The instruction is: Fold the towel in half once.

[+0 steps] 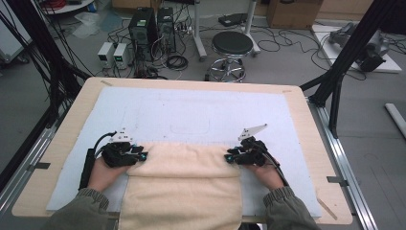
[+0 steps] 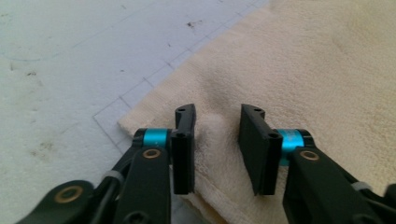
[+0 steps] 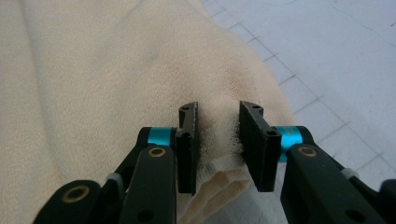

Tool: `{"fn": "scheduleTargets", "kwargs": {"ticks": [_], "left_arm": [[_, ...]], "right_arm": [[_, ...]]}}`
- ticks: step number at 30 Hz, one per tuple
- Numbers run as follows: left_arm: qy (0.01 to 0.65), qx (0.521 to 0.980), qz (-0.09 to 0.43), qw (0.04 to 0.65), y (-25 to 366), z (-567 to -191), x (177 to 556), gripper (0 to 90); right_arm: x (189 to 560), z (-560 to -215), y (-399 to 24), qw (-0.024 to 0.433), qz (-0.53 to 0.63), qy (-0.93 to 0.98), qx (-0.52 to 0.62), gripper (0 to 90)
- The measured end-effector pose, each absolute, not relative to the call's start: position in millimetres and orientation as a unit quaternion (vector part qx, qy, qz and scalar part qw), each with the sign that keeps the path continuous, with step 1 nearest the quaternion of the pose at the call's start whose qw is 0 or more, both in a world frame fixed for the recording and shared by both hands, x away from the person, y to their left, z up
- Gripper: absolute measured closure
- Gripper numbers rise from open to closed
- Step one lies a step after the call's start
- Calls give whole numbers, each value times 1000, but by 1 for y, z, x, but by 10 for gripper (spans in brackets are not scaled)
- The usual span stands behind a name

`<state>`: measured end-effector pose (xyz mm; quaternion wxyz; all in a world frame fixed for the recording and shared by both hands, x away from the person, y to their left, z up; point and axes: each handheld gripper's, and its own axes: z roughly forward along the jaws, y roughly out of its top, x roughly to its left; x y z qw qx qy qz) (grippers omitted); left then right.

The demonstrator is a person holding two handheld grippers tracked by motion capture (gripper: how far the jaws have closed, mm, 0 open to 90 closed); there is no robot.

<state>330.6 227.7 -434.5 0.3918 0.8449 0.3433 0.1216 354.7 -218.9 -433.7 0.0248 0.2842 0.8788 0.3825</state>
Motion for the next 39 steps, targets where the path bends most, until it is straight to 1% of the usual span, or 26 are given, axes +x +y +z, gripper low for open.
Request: {"fn": "scheduleTargets", "kwargs": {"ticks": [4, 6, 11, 17, 28, 39], "left_arm": [[339, 847, 120, 393, 227, -433, 329, 751], [339, 846, 120, 394, 228, -433, 329, 792], [341, 841, 128, 400, 230, -429, 327, 817], [342, 830, 143, 417, 232, -419, 322, 821], [334, 820, 164, 436, 237, -400, 315, 824], [315, 818, 163, 453, 243, -391, 291, 823]], "right_arm": [[353, -431, -221, 25, 389, 876, 284, 754], [352, -428, -222, 35, 395, 875, 277, 769], [349, -423, -224, 41, 400, 873, 276, 781], [344, -411, -225, 55, 412, 870, 267, 805], [335, -388, -222, 77, 425, 868, 244, 814], [310, -372, -225, 88, 434, 870, 215, 815]]}}
